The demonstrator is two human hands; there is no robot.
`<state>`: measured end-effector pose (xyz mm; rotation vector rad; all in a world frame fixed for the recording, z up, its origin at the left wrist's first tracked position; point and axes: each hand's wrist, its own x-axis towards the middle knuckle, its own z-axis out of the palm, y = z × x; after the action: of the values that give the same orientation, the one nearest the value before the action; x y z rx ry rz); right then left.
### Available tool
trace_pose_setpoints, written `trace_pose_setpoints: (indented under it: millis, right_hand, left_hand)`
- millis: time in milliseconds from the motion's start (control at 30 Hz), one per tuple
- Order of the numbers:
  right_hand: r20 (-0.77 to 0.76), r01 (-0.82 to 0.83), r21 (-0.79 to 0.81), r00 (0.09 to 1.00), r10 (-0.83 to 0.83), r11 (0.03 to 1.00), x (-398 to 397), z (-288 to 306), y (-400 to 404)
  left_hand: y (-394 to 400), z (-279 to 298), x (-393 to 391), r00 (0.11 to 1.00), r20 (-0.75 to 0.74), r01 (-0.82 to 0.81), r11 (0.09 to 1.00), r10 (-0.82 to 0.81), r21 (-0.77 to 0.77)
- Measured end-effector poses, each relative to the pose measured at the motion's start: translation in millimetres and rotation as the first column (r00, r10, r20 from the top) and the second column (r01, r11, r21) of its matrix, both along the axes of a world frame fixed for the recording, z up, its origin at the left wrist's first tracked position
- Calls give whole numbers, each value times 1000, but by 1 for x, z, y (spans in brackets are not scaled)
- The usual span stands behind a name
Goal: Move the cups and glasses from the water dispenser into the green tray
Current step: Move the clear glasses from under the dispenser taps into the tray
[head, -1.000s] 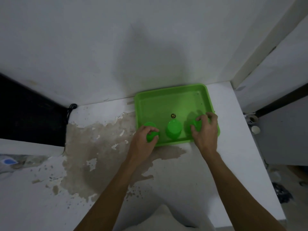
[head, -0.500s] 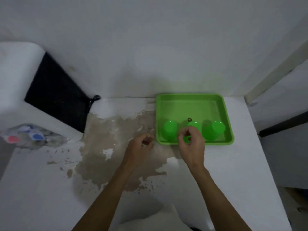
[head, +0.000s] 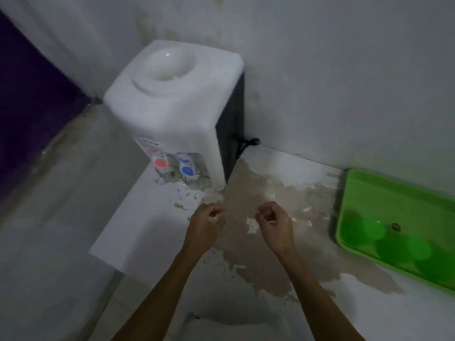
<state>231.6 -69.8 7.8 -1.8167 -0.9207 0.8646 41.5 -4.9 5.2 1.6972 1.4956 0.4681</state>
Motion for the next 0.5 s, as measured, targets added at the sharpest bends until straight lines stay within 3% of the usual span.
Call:
trace_pose_setpoints:
  millis: [100,233,500]
  right_hand:
    - [24,-35,-25,999,36,999,-26,-5,26]
    - [19,-76,-50,997,77,996,-55,-15,53]
    - [-15,-83,-95,997,82,992,-80,-22,68]
  left_hand:
    - [21,-4,-30,992,-38,-115,990,118,75]
    - [52,-10,-51,967,24,-253,966,252,55]
    - [99,-15,-45,963,171,-216,976,210,18]
